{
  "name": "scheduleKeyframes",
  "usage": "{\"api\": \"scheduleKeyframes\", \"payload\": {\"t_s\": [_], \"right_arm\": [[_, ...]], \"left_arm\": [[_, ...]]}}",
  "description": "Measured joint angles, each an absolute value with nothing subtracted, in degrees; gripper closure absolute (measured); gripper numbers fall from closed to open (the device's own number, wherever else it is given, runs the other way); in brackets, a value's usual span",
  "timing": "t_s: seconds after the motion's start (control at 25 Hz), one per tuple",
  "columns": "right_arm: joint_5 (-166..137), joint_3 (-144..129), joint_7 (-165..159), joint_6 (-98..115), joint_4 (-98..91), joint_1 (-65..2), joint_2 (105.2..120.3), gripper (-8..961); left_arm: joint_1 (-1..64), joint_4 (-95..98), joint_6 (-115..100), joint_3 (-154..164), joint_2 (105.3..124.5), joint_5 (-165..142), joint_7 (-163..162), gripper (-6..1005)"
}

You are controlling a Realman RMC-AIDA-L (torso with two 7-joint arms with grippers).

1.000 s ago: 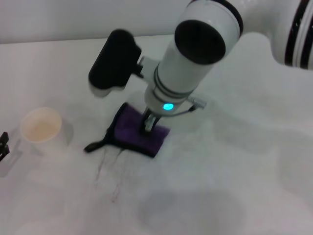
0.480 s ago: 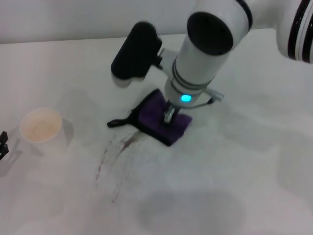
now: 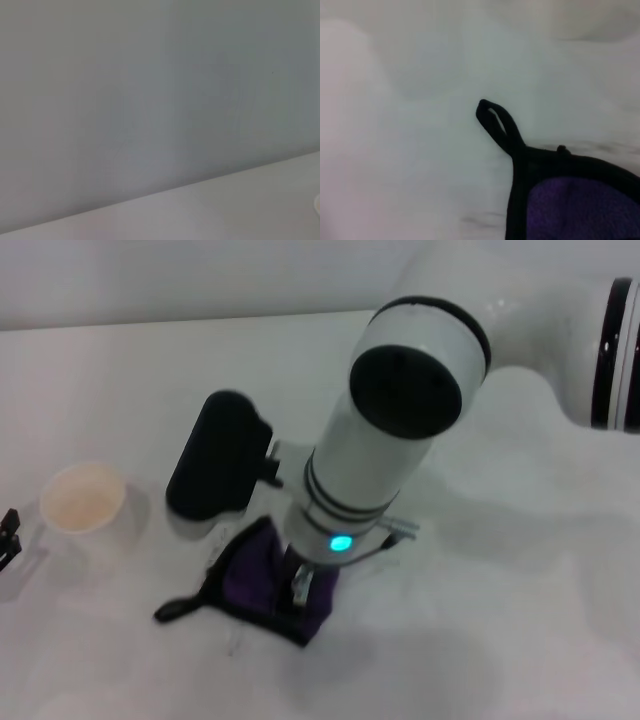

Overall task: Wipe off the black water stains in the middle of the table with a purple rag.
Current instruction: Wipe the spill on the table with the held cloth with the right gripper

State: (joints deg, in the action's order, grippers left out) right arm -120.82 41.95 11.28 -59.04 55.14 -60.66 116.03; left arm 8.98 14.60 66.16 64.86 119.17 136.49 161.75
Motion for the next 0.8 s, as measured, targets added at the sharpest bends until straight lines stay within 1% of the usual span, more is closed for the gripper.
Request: {"api": "scheduleKeyframes", "payload": {"t_s": [0.36, 0.8], "right_arm": [[-113.54, 40.17, 17.22, -58.07, 57.65, -59.69, 116.3, 881], [-118.32, 43.02, 16.41, -48.46, 46.17, -64.68, 116.25, 877]], "left_arm": [[9.0, 14.58, 66.18, 64.95, 119.18, 136.49, 161.72, 109], [9.05, 14.59, 66.19, 64.62, 119.18, 136.49, 161.73, 109]]}}
